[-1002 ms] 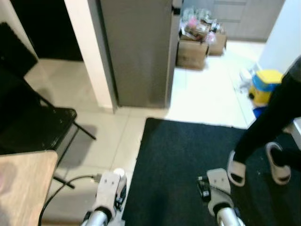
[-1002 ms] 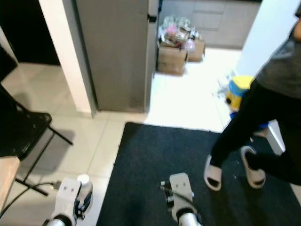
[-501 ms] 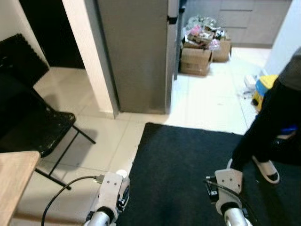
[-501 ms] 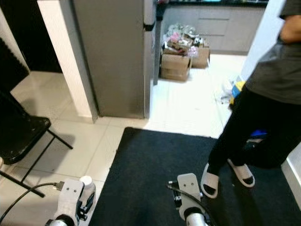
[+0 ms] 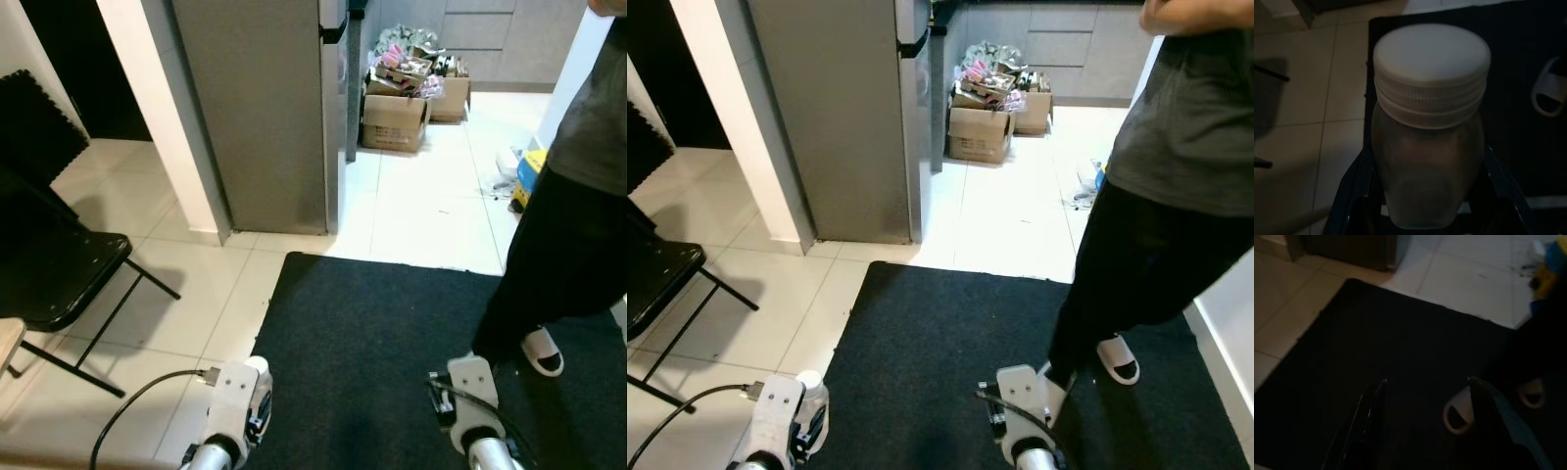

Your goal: Restocking fridge

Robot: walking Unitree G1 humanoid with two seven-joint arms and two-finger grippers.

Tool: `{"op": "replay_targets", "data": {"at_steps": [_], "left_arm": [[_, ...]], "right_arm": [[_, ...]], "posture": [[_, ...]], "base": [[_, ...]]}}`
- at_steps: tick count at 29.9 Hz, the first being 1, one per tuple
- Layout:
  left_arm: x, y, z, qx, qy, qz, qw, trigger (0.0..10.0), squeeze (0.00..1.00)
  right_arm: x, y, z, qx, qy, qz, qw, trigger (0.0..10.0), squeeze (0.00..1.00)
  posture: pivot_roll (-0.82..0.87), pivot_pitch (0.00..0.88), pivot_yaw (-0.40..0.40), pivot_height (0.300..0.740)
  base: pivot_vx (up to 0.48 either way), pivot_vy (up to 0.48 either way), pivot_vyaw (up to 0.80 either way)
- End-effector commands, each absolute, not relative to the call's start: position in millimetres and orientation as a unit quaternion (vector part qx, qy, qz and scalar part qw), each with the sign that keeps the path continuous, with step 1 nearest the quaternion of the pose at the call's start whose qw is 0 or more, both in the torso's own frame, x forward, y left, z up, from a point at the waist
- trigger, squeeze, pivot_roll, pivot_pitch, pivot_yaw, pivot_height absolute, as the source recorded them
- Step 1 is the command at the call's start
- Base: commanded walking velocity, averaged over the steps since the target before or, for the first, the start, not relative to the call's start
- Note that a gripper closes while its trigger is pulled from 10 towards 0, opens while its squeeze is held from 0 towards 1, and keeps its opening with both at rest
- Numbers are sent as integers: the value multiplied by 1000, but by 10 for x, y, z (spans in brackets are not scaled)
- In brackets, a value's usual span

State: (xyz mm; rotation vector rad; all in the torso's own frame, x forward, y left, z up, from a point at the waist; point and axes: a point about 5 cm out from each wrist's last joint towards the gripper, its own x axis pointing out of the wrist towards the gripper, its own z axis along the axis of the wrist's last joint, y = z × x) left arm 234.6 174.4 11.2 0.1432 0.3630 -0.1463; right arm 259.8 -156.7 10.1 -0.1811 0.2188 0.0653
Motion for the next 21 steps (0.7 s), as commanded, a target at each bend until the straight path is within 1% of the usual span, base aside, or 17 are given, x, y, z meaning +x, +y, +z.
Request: {"op": "replay_targets", "data": {"at_steps": [1,21], "left_arm": [[2351,1759,121,77,178,-72,978,10000,0],[2357,1767,125,80,177,-73,978,10000,0]], "right_arm": [[2586,-1612,89,-93,112,28,989,10000,0],[2583,-1609,78,-93,112,27,989,10000,0]], "posture": [[-54,128,45,710],[-56,131,49,710]], "base": [[469,0,0],[458,0,0]]}}
